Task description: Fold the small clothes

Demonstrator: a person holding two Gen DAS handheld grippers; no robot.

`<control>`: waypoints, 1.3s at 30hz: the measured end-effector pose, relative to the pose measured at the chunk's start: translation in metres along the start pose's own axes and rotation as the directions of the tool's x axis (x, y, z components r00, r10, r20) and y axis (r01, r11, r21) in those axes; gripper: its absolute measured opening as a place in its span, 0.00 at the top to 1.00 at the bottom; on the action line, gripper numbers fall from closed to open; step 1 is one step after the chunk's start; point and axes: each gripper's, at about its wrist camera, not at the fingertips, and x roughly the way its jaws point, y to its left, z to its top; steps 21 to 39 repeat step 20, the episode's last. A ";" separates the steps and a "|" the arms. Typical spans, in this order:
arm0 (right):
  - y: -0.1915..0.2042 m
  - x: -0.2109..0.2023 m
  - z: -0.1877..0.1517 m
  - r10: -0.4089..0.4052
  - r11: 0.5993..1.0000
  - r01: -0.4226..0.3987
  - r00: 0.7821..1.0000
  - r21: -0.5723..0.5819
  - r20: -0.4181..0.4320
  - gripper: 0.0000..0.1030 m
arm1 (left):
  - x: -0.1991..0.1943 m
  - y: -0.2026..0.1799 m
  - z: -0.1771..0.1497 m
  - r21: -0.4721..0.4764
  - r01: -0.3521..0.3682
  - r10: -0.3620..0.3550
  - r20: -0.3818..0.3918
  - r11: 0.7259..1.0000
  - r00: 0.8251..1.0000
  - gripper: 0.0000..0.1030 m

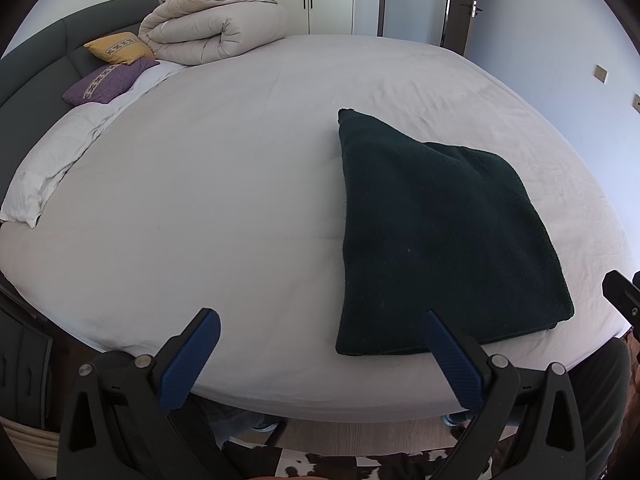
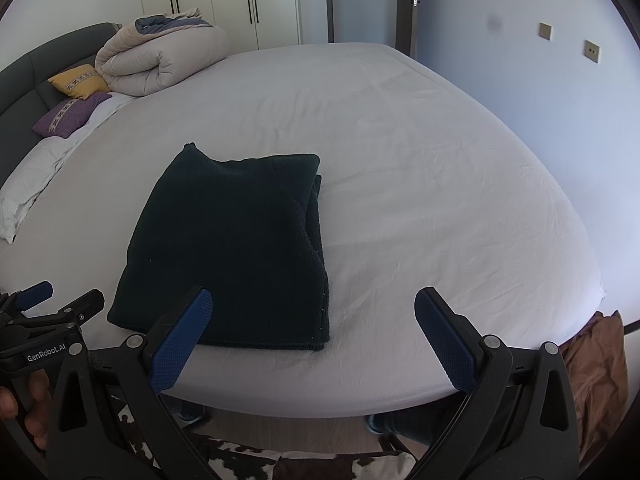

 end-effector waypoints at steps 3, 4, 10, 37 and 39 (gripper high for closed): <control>0.000 0.001 -0.001 0.001 1.000 -0.001 1.000 0.000 -0.002 0.00 | 0.000 0.000 0.000 -0.001 -0.001 0.001 0.000 1.000 1.000 0.00; 0.000 0.001 0.000 0.002 1.000 -0.002 1.000 0.001 -0.002 0.00 | 0.000 0.000 0.000 -0.002 -0.001 0.001 -0.001 1.000 1.000 0.00; 0.000 0.002 -0.001 0.004 1.000 -0.004 1.000 0.002 -0.003 0.00 | 0.002 0.002 -0.001 -0.007 -0.004 0.004 -0.007 1.000 1.000 0.00; 0.001 0.003 -0.001 0.004 1.000 -0.004 1.000 0.008 -0.005 0.00 | 0.002 0.001 -0.003 -0.002 -0.023 0.023 0.012 1.000 1.000 0.00; 0.001 0.003 -0.001 0.004 1.000 -0.004 1.000 0.008 -0.005 0.00 | 0.002 0.001 -0.003 -0.002 -0.023 0.023 0.012 1.000 1.000 0.00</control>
